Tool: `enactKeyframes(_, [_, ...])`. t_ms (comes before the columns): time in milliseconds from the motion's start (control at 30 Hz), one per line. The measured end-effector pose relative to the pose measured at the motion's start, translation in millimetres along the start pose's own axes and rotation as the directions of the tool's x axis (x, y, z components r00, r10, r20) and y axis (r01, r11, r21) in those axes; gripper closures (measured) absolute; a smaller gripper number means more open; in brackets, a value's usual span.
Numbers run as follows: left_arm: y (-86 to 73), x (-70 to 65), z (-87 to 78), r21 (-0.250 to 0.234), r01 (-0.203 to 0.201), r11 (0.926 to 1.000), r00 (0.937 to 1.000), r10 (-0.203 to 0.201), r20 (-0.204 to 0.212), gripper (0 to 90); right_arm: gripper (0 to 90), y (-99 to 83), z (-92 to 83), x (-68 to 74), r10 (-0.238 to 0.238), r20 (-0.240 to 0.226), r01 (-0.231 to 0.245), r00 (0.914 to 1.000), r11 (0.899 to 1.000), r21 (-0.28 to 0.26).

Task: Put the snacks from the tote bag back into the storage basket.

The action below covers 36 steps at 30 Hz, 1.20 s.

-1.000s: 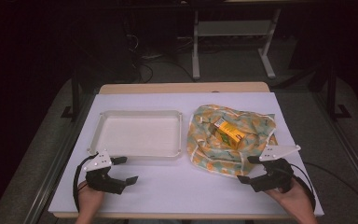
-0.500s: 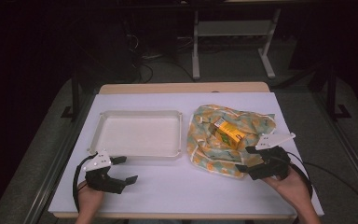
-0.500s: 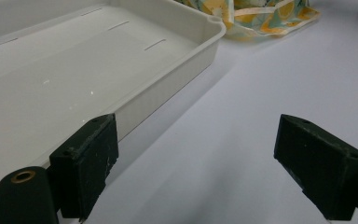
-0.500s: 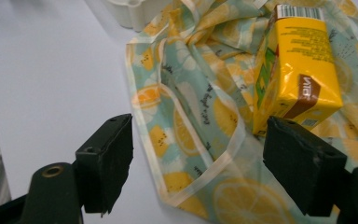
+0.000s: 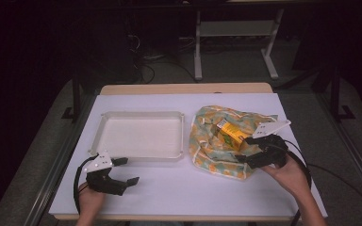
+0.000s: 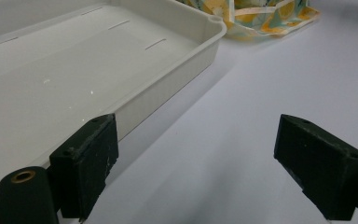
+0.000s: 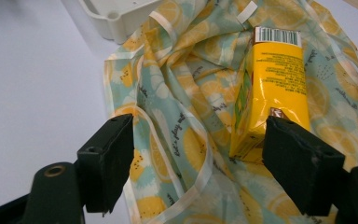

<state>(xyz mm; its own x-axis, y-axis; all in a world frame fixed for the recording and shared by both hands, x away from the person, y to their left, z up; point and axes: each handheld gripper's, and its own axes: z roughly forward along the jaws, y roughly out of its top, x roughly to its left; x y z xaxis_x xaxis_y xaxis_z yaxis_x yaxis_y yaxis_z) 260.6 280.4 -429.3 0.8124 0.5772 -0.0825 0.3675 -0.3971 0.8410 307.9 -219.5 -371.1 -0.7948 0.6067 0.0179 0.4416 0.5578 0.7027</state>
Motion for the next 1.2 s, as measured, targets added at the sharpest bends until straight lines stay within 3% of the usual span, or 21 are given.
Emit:
enactKeyframes(767, [0.5, -0.2, 0.6, 0.0, -0.003, 1.0, 1.0, 0.003, -0.001, 13.5, 24.4, 26.8, 10.7, -21.8, 0.004, 0.023, -0.005, 0.9997, 0.999, 0.054])
enactKeyframes(1200, [0.4, 0.1, 0.4, -0.001, -0.002, 1.0, 1.0, 0.002, 0.001, 13.5, 27.9, 22.6, 29.7, -36.2, 0.039, 0.08, -0.046, 0.9961, 0.996, 0.078])
